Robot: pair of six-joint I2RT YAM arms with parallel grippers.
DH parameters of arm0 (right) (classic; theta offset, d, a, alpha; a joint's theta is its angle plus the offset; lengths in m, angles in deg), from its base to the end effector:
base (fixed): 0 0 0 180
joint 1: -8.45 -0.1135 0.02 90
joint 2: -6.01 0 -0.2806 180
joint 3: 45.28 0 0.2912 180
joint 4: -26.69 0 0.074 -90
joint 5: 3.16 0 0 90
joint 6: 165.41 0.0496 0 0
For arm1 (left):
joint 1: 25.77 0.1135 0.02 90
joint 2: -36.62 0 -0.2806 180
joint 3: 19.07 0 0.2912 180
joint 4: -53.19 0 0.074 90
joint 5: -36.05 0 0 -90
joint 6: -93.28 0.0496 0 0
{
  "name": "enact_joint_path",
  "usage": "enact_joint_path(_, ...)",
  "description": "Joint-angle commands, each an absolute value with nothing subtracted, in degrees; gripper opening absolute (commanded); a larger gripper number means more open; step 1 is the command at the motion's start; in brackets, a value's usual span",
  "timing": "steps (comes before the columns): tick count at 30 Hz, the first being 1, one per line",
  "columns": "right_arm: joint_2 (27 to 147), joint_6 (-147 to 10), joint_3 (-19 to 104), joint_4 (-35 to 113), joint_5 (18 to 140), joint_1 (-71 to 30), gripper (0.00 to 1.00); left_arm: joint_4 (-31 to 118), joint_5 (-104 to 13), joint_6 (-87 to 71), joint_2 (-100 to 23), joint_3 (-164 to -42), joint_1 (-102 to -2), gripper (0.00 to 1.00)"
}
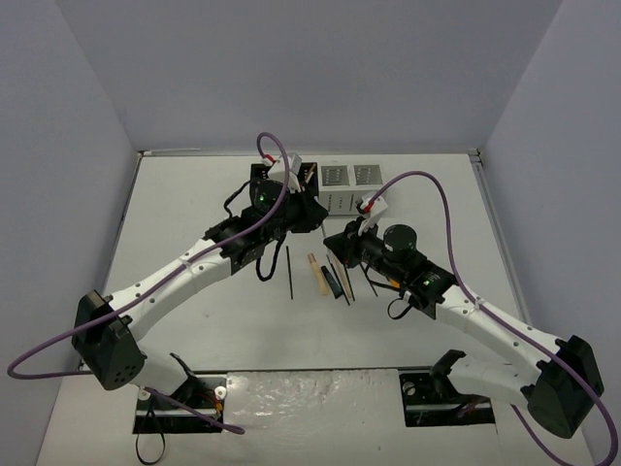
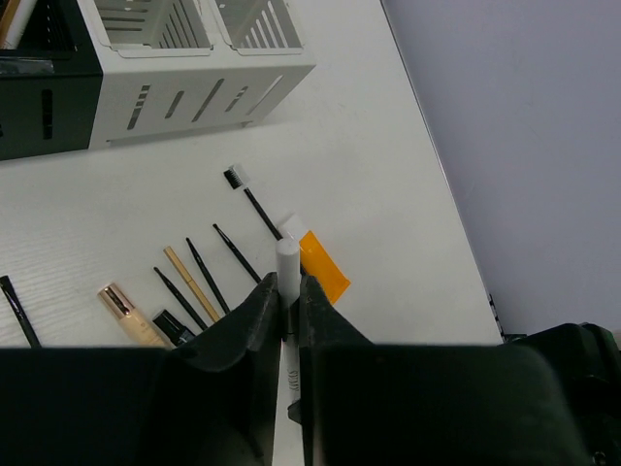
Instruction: Organize the makeup
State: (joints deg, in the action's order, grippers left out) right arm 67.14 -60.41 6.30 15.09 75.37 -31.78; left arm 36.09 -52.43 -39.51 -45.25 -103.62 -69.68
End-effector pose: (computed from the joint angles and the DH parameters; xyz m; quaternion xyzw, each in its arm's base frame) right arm 0.2183 0.1976 0.3153 -0.2211 0.6585 0.3934 0.6023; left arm 0.2807 -0.2720 0.3741 0.0159 0.7901 -0.4282 0.4384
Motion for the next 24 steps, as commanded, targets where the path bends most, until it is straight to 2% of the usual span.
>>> enact_joint_path(1,65.8,-60.8,6.7,8.6,75.4,-32.2,0.03,40.3,-53.2,-39.7,-44.7,-107.4,-70.2,0.00)
enact_joint_path(2,65.8,-60.8,6.8,8.7,75.5,-32.2,0.04,40.3,-53.2,-39.5,-44.8,-107.4,-70.2,0.00)
enact_joint_path(4,65.6,-61.0,7.0,9.9,76.4,-32.1,0.25,42.5,-53.4,-37.9,-45.0,-107.6,-70.2,0.00)
enact_joint_path(8,64.7,-62.1,8.0,13.8,79.6,-32.0,0.58,42.9,-57.6,-30.1,-45.6,-109.4,-70.0,0.00)
enact_joint_path(11,63.2,-63.2,8.0,17.4,83.2,-31.8,0.69,44.5,-61.9,-18.3,-47.5,-112.7,-68.9,0.00)
enact_joint_path(16,60.8,-64.4,7.6,22.6,86.5,-31.3,0.76,49.6,-61.9,-7.8,-52.9,-117.4,-65.3,0.00)
enact_joint_path(24,56.7,-64.4,5.2,27.4,88.9,-30.6,0.88,59.7,-54.0,6.0,-65.4,-127.8,-57.8,0.00)
